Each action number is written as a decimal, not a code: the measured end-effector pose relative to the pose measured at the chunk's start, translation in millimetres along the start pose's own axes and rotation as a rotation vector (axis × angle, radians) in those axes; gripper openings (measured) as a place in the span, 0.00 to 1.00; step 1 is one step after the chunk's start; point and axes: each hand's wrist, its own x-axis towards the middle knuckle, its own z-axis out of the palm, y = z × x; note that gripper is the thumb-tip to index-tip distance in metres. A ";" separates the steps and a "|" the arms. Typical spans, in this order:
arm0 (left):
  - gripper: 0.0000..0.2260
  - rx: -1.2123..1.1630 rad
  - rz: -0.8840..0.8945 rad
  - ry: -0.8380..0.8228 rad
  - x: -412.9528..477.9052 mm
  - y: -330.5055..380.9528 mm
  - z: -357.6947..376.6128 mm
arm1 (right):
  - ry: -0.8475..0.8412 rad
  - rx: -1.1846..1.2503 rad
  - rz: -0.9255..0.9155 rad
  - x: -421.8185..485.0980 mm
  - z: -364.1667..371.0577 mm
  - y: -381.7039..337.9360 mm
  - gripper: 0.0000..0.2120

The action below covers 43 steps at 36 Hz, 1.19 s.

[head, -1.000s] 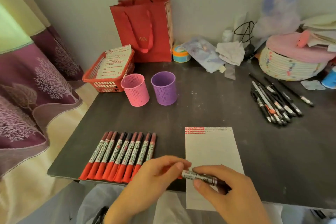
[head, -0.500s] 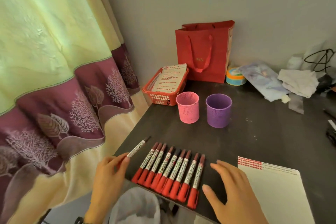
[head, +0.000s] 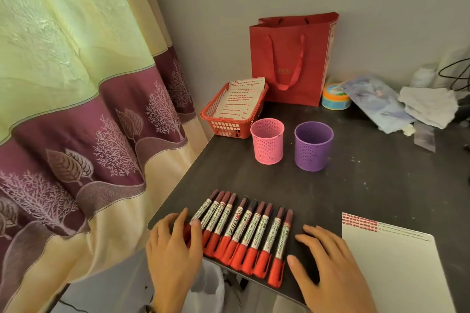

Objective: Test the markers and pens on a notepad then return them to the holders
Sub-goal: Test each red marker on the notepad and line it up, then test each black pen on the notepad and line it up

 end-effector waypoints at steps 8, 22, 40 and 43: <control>0.29 -0.027 0.091 -0.203 -10.8 22.1 7.2 | -0.085 -0.084 -0.033 3.0 -3.8 -3.8 0.37; 0.32 -0.083 0.009 -0.306 -8.4 31.8 -1.9 | -0.102 -0.158 -0.112 -1.5 -2.8 -5.6 0.46; 0.12 -0.193 0.622 -0.367 -16.0 215.5 12.1 | 0.296 0.627 0.225 -8.9 -84.4 65.0 0.20; 0.15 -0.133 0.825 -0.456 -34.8 262.4 38.2 | 0.445 0.396 0.254 -32.8 -104.9 113.3 0.11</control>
